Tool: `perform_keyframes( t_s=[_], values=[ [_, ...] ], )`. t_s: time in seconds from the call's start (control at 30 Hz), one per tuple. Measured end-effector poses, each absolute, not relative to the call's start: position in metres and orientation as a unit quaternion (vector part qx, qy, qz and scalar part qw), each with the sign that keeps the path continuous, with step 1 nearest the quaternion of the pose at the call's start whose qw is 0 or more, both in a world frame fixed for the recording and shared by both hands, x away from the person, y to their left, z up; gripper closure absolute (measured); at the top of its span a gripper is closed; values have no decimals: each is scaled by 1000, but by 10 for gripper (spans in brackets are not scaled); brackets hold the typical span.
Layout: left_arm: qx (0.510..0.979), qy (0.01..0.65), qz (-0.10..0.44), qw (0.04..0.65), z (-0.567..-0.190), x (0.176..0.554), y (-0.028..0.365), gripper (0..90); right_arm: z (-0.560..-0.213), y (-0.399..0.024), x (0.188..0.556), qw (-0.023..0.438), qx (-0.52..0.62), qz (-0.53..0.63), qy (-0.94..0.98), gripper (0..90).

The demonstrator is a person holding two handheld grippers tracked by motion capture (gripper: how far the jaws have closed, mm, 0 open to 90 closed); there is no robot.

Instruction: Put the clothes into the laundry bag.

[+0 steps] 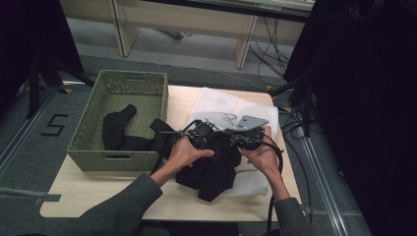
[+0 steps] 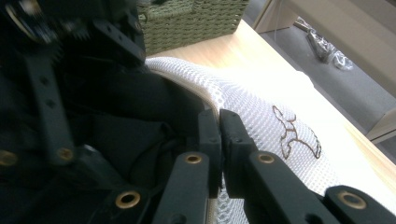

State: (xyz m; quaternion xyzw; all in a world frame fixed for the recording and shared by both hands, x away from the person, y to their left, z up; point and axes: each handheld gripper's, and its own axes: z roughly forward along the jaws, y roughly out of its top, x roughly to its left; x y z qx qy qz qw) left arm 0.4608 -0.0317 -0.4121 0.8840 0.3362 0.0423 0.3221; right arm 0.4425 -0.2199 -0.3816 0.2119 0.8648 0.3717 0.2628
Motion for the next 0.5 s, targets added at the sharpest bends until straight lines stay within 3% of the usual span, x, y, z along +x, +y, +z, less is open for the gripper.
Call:
perform_keyframes(
  t_s=[0.27,0.43,0.5],
  values=[
    [883,323,38,338,-375,445,-5,178,-382,-221,442,259,218,375,863,888],
    [890,295,52,345,-339,431,33,184,-381,-221,442,257,219,376,863,888],
    [873,314,74,365,-326,427,55,190,-382,-221,442,257,219,376,863,888]
  ],
)
